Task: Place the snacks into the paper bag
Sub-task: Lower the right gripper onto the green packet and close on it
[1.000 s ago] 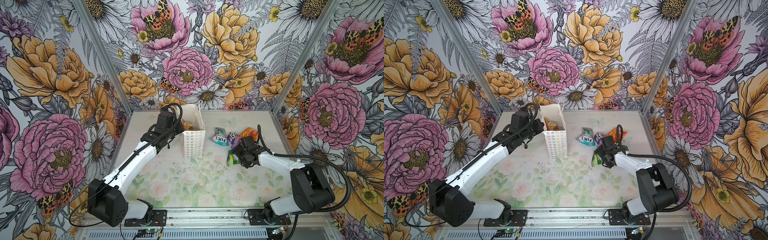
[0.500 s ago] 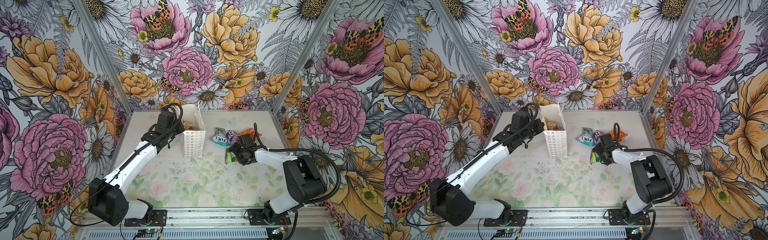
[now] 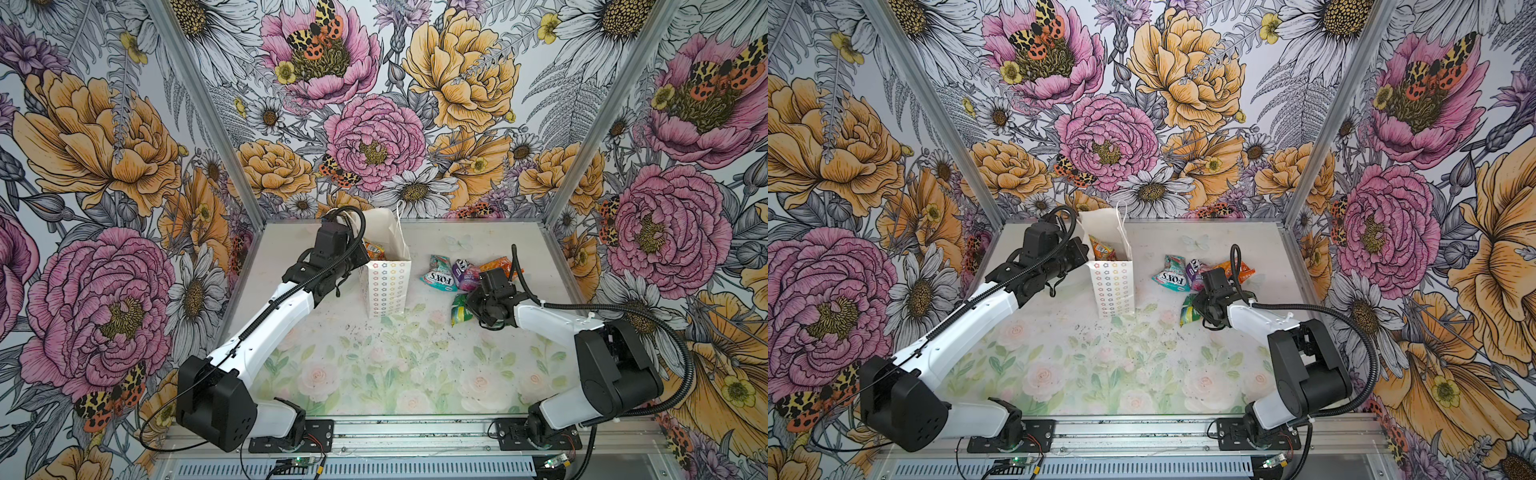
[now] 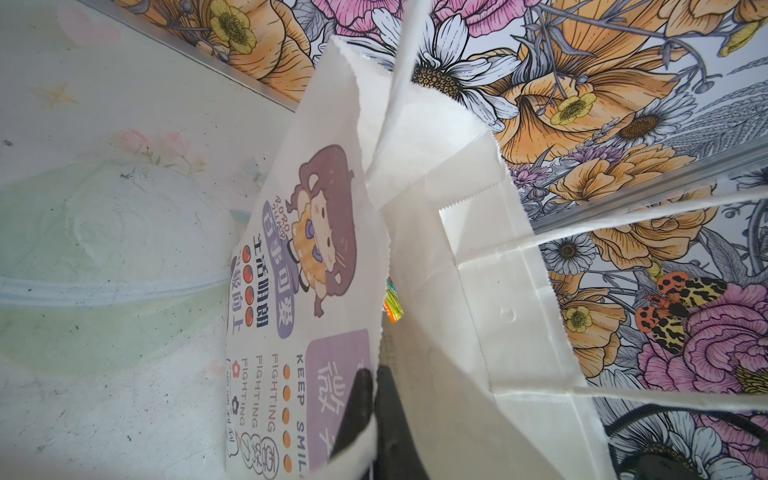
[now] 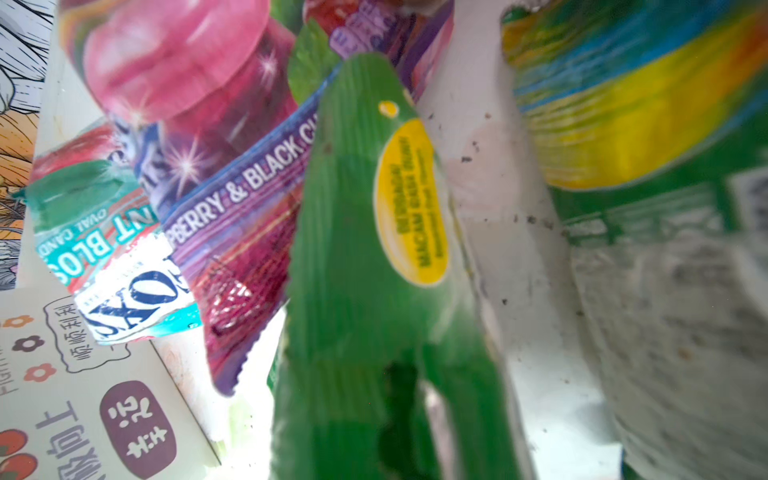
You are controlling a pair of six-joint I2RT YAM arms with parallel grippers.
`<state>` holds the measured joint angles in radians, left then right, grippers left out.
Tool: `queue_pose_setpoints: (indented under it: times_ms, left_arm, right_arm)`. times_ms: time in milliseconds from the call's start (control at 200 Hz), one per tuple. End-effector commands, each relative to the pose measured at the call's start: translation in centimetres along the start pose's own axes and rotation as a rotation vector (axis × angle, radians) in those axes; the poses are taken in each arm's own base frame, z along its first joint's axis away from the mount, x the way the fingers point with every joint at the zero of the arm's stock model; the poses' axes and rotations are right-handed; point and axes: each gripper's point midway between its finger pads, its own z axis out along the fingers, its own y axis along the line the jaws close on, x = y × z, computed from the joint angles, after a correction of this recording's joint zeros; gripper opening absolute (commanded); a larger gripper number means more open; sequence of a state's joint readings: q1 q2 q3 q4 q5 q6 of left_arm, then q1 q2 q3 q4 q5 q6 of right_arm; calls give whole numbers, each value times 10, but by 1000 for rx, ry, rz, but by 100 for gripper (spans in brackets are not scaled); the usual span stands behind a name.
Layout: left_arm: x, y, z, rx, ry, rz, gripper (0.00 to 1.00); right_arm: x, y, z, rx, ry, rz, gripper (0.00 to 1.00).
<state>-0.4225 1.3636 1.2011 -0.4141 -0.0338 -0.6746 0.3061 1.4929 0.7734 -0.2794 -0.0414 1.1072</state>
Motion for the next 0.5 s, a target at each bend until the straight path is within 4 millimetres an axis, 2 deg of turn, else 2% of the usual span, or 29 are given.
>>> queue_pose_setpoints:
  times_ms: [0, 130, 250, 390, 495]
  left_arm:
    - [5, 2, 6, -7, 27, 12, 0]
    - [7, 3, 7, -9, 31, 11, 0]
    - [6, 3, 7, -9, 29, 10, 0]
    - [6, 3, 6, -10, 26, 10, 0]
    - [5, 3, 5, -7, 25, 10, 0]
  right_arm:
    - [-6, -2, -10, 1, -40, -29, 28]
    - [-10, 6, -16, -22, -55, -60, 15]
    - [-12, 10, -20, -39, -63, -80, 7]
    - [-14, 13, -26, -54, -75, -97, 0]
    - [-16, 18, -31, -72, -86, -125, 0]
